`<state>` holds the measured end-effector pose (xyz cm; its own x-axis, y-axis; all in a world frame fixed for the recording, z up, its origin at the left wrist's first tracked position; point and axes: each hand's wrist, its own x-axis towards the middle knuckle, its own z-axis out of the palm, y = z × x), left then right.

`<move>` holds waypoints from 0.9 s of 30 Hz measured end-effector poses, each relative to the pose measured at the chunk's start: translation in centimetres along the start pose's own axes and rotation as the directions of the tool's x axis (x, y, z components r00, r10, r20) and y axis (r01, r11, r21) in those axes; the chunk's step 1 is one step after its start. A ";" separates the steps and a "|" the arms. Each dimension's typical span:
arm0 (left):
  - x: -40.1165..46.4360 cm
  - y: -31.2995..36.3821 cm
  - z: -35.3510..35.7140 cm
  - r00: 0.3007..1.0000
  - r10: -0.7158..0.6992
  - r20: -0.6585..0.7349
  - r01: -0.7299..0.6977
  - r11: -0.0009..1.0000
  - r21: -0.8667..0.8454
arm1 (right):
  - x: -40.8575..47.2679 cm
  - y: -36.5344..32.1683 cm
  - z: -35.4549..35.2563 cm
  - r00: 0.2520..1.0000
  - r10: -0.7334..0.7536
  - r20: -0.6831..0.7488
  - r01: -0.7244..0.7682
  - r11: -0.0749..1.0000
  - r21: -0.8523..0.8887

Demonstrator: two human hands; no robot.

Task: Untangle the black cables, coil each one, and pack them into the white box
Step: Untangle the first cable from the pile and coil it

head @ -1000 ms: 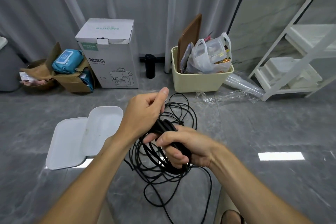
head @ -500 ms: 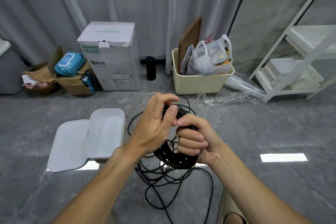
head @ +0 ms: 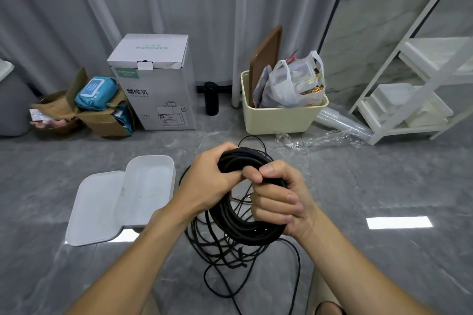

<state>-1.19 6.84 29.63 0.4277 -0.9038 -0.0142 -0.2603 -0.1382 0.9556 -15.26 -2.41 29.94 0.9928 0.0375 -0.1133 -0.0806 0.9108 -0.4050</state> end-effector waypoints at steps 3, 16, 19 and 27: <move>0.3 0.0 -0.1 0.999 0.019 -0.026 -0.018 0.999 0.046 | 0.4 0.7 -0.2 0.995 0.002 -0.097 -0.018 0.987 -0.162; -0.1 0.3 -1.5 0.982 0.151 0.118 -0.176 0.952 0.251 | 0.5 0.4 1.9 0.936 -0.030 -0.350 -0.140 0.883 -0.448; -0.1 0.4 -1.3 0.991 0.115 0.063 -0.127 0.964 0.233 | 0.8 0.9 2.3 0.955 -0.033 -0.295 -0.082 0.927 -0.367; -0.6 0.0 -0.9 0.995 0.098 -0.015 -0.087 0.937 0.339 | 0.8 1.8 1.8 0.973 0.054 -0.225 -0.096 0.978 -0.183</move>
<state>-0.73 7.77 29.90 0.4134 -0.9067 0.0838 -0.5744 -0.1882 0.7967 -14.47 -0.01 30.80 0.9417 -0.0072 -0.3363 -0.1906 0.8123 -0.5512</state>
